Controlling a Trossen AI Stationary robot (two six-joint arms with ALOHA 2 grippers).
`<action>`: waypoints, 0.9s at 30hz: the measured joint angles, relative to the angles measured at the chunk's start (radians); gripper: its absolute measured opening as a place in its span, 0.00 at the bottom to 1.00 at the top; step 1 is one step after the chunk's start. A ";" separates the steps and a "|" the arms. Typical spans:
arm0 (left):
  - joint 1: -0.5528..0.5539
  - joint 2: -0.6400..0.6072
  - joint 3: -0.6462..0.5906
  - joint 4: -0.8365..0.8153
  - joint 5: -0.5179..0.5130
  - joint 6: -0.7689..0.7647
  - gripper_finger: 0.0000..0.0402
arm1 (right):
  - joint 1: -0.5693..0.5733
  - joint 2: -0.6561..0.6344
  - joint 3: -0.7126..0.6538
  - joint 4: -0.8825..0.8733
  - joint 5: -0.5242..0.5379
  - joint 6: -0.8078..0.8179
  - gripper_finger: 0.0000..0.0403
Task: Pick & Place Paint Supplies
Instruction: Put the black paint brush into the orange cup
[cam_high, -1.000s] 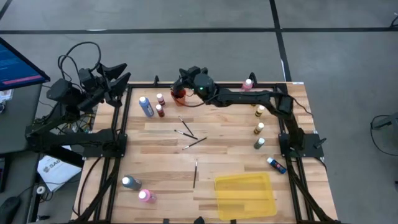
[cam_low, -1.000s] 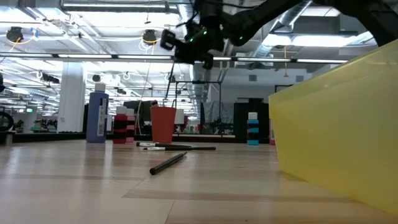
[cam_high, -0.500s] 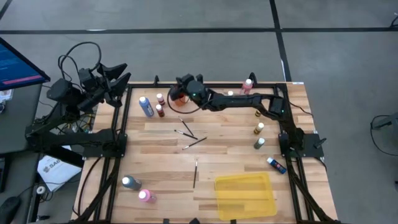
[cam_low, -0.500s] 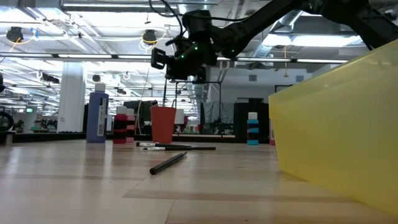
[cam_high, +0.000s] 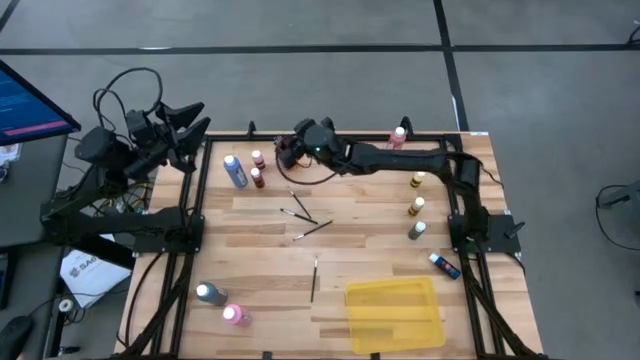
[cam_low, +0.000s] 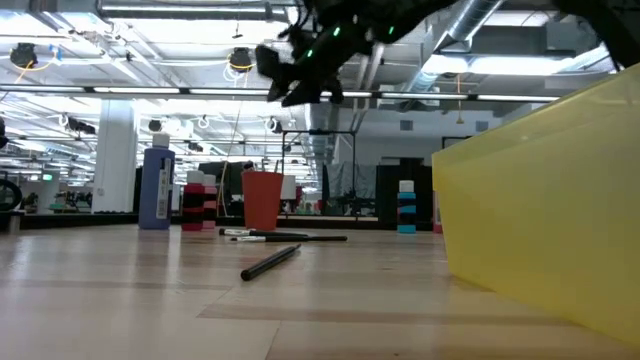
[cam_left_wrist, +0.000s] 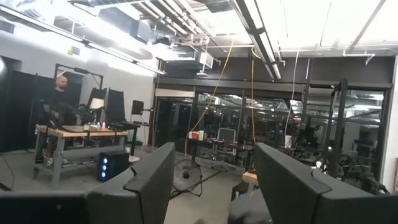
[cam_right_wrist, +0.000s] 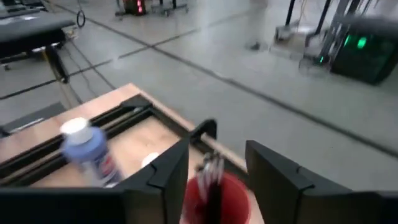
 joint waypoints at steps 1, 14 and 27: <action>0.000 -0.003 0.000 -0.010 0.000 0.000 0.53 | 0.011 -0.016 0.002 -0.053 -0.001 0.033 0.39; 0.000 -0.061 0.000 -0.122 -0.074 0.001 0.53 | 0.037 0.158 0.050 -0.330 -0.359 0.319 0.31; 0.000 -0.092 0.000 -0.130 -0.126 0.000 0.53 | 0.017 0.458 0.447 -0.622 -0.368 0.197 0.34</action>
